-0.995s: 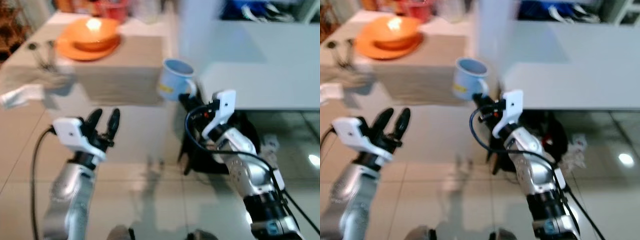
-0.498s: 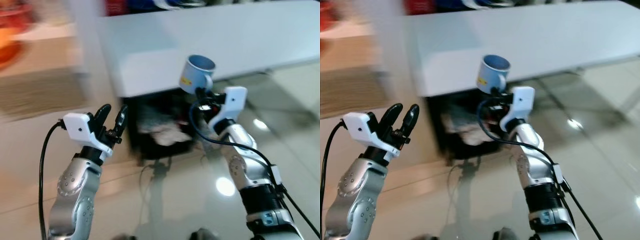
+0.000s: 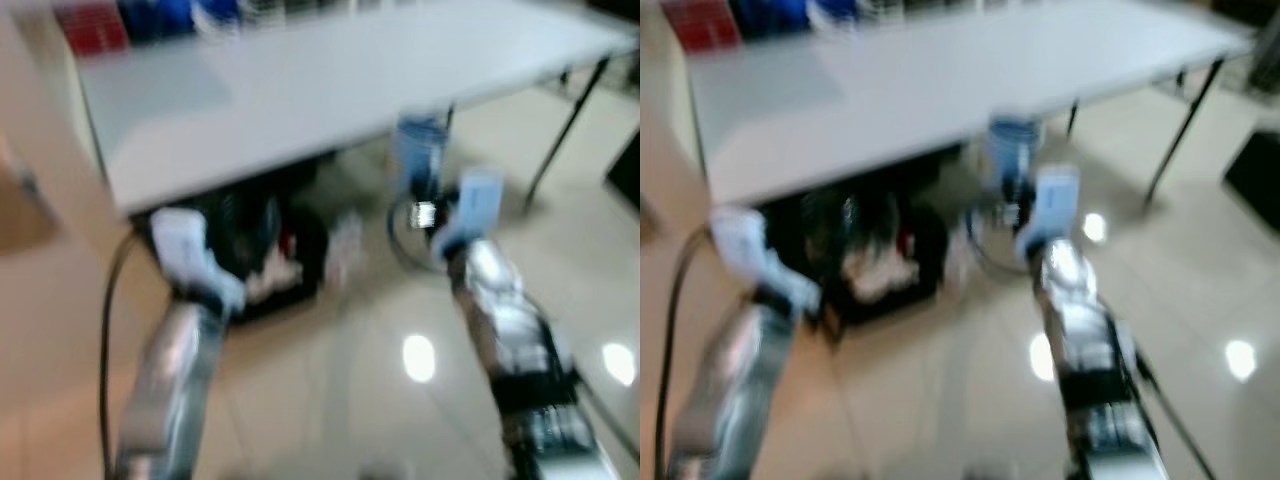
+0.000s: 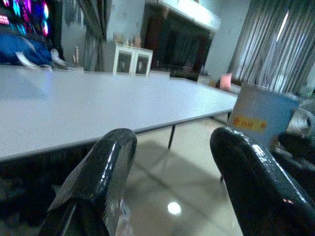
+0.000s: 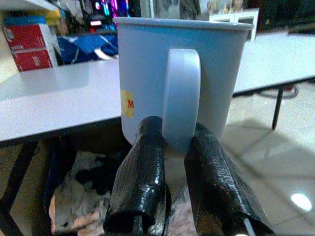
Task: Setting the table
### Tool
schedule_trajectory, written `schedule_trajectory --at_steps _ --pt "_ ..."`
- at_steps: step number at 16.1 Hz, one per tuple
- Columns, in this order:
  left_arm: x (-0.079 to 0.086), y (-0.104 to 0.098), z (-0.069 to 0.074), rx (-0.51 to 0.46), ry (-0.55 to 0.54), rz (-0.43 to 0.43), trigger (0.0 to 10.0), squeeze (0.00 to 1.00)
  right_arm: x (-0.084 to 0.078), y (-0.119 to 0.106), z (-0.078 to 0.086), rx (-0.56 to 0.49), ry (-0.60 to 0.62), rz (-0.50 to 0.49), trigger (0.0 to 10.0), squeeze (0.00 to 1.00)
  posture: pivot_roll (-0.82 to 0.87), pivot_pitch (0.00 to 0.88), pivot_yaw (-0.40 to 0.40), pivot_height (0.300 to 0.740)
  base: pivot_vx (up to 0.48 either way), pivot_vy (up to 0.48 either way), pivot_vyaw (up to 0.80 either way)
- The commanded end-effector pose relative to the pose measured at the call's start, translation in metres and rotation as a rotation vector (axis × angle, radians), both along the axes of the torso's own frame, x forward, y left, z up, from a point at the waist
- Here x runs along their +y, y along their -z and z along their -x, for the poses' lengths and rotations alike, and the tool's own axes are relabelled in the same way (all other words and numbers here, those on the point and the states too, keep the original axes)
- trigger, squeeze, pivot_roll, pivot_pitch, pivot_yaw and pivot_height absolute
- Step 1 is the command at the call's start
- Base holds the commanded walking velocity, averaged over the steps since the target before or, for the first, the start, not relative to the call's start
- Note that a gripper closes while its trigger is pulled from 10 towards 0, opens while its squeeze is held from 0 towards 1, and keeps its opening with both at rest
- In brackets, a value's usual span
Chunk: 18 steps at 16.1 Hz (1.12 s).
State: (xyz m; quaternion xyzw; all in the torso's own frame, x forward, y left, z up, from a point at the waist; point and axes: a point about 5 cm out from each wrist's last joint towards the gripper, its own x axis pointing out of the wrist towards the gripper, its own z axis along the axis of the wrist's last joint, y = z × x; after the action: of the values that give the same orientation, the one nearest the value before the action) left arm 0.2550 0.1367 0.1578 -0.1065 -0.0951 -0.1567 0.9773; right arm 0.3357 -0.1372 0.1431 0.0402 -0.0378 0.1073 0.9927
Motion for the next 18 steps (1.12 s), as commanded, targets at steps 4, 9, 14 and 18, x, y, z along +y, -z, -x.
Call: schedule_trajectory --at_steps 4,9,14,18 --pt "0.002 -0.008 -0.001 -0.033 -0.009 -0.015 10.0 0.00 0.010 -0.009 -0.004 -0.030 -0.009 -0.012 10.0 0.00 -0.10 0.096 0.017 0.740 0.472 0.000 0.00" --pt "0.000 -0.012 -0.001 -0.047 0.002 -0.013 10.0 0.00 0.012 -0.016 -0.005 -0.066 -0.023 -0.027 10.0 0.00 -0.10 0.097 0.017 0.740 0.472 0.000 0.00" --pt "-0.003 -0.019 -0.002 -0.068 0.012 -0.017 10.0 0.00 0.018 -0.024 -0.008 -0.107 -0.059 0.015 10.0 0.00 -0.10 0.102 0.018 0.740 0.472 0.000 0.00" --pt "-0.003 -0.021 0.000 -0.070 0.012 -0.020 10.0 0.00 0.023 -0.030 -0.009 -0.151 -0.121 0.067 10.0 0.00 -0.10 0.111 0.018 0.740 0.472 0.000 0.57"
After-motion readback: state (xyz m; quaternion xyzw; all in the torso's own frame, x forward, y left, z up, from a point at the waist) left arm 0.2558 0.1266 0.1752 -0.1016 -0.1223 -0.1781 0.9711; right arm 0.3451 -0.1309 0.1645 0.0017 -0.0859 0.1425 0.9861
